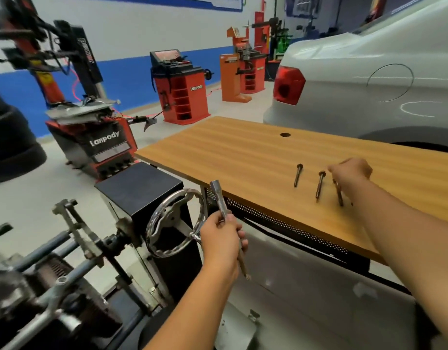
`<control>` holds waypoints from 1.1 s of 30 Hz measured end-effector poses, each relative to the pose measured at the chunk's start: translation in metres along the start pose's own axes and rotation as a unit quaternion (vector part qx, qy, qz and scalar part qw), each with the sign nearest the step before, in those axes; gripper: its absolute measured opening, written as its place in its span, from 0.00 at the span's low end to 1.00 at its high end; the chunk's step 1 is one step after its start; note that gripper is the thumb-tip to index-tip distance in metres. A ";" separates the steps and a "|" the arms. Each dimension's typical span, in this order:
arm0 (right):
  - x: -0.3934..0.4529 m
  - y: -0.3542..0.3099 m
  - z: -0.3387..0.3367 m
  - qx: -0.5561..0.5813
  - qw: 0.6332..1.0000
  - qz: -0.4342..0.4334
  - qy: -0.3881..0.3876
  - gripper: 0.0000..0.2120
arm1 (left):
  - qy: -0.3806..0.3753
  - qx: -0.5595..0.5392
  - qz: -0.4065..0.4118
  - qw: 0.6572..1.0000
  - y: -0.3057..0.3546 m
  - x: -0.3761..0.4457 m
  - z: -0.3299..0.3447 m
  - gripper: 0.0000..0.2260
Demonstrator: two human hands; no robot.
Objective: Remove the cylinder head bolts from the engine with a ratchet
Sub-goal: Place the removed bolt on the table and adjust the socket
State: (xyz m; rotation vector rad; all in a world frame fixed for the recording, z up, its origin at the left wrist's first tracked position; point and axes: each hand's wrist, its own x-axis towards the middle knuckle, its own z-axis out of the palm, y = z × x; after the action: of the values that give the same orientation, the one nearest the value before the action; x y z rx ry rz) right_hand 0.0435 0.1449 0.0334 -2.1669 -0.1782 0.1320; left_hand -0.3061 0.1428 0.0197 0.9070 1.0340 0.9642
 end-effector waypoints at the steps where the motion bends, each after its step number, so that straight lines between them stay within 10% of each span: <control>1: 0.003 0.002 -0.002 0.005 1.000 0.006 0.018 0.13 | 0.002 0.009 0.003 1.000 0.002 0.001 -0.004 0.06; 6: -0.015 0.014 -0.003 0.079 0.995 0.023 0.058 0.05 | 0.007 -0.003 -0.015 1.000 0.013 0.002 -0.028 0.07; 15: -0.144 0.004 0.033 -0.086 0.977 -0.191 -0.048 0.06 | 0.013 -0.047 -0.105 0.993 0.001 -0.028 -0.073 0.10; 19: -0.216 -0.019 0.056 0.021 0.956 -0.279 -0.092 0.07 | -0.002 0.003 -0.053 0.999 0.017 -0.039 -0.107 0.17; 26: -0.443 -0.116 0.091 0.222 0.810 -0.467 -0.274 0.07 | 0.027 -0.027 0.027 0.999 0.099 -0.076 -0.201 0.16; 33: -0.649 -0.187 0.120 0.042 0.609 -0.697 -0.375 0.13 | 0.233 -0.101 0.170 0.952 0.167 -0.152 -0.359 0.16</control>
State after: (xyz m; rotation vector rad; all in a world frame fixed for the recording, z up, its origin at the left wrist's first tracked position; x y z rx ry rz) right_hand -0.6287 0.2313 0.1378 -1.1689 -2.1720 0.1144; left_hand -0.7150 0.1042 0.1232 0.7117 1.1623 1.5995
